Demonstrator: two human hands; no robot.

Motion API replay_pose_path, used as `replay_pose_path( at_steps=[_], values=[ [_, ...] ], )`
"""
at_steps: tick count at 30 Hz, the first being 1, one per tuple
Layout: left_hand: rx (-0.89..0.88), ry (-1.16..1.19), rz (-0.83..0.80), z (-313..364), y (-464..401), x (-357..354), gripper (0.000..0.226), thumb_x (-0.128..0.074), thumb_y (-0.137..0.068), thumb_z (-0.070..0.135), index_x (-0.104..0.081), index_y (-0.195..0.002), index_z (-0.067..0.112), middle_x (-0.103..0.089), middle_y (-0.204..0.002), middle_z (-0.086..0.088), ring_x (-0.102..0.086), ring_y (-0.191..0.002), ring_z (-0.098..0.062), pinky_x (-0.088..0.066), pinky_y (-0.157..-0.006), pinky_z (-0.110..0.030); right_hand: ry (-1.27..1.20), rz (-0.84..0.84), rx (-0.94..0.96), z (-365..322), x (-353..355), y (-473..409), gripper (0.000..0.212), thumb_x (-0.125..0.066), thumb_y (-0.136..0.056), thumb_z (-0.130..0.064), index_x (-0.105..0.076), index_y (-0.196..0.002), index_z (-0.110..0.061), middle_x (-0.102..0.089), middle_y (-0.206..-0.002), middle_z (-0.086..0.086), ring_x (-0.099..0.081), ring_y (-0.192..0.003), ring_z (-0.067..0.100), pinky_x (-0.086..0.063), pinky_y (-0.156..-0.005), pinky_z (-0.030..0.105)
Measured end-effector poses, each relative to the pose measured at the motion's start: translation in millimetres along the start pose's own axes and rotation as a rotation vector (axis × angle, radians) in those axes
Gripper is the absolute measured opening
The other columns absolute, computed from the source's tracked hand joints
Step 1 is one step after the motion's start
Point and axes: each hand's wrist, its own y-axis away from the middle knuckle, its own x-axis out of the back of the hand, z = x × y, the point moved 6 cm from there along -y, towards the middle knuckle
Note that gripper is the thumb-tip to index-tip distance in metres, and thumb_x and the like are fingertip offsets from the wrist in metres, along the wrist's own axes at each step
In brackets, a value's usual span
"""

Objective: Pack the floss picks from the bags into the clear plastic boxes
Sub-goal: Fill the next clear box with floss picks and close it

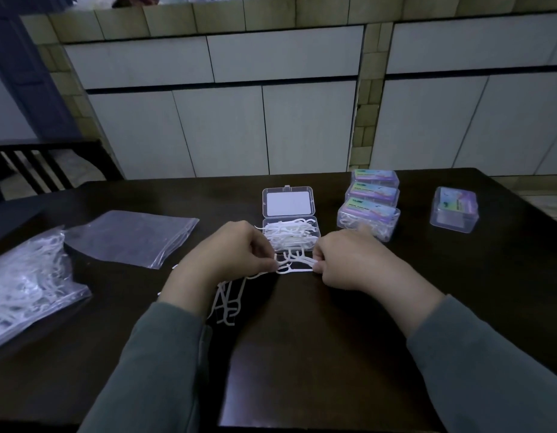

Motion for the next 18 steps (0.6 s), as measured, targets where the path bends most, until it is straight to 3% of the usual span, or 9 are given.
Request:
replay_pose_path(
  at_steps=[5, 11, 18],
  values=[
    [-0.048, 0.106, 0.18, -6, 1, 16, 0.011, -0.072, -0.082, 0.036, -0.064, -0.076, 0.032, -0.057, -0.083, 0.012, -0.051, -0.074, -0.005, -0.037, -0.06, -0.021, -0.209, 0.189, -0.005, 18, 20, 4, 0.008, -0.057, -0.094, -0.039, -0.059, -0.095, -0.032, -0.063, -0.097, -0.011, -0.051, -0.098, 0.013, -0.027, -0.098, 0.037],
    [-0.144, 0.286, 0.549, 2, -3, 31, 0.011, -0.068, -0.087, 0.024, -0.063, -0.078, 0.026, -0.057, -0.081, 0.016, -0.05, -0.073, 0.008, -0.034, -0.059, -0.005, -0.254, 0.529, 0.011, 19, 37, -5, 0.018, -0.059, -0.092, -0.043, -0.067, -0.105, -0.035, -0.068, -0.101, -0.012, -0.05, -0.103, 0.011, -0.025, -0.096, 0.037],
    [-0.195, 0.336, 0.629, 3, -7, 27, 0.012, -0.068, -0.087, 0.018, -0.063, -0.078, 0.024, -0.059, -0.081, 0.016, -0.052, -0.075, 0.012, -0.034, -0.062, -0.004, -0.165, 0.539, 0.124, 8, 25, -29, 0.021, -0.061, -0.089, -0.049, -0.07, -0.103, -0.036, -0.069, -0.102, -0.014, -0.047, -0.101, 0.01, -0.02, -0.088, 0.035]
  ],
)
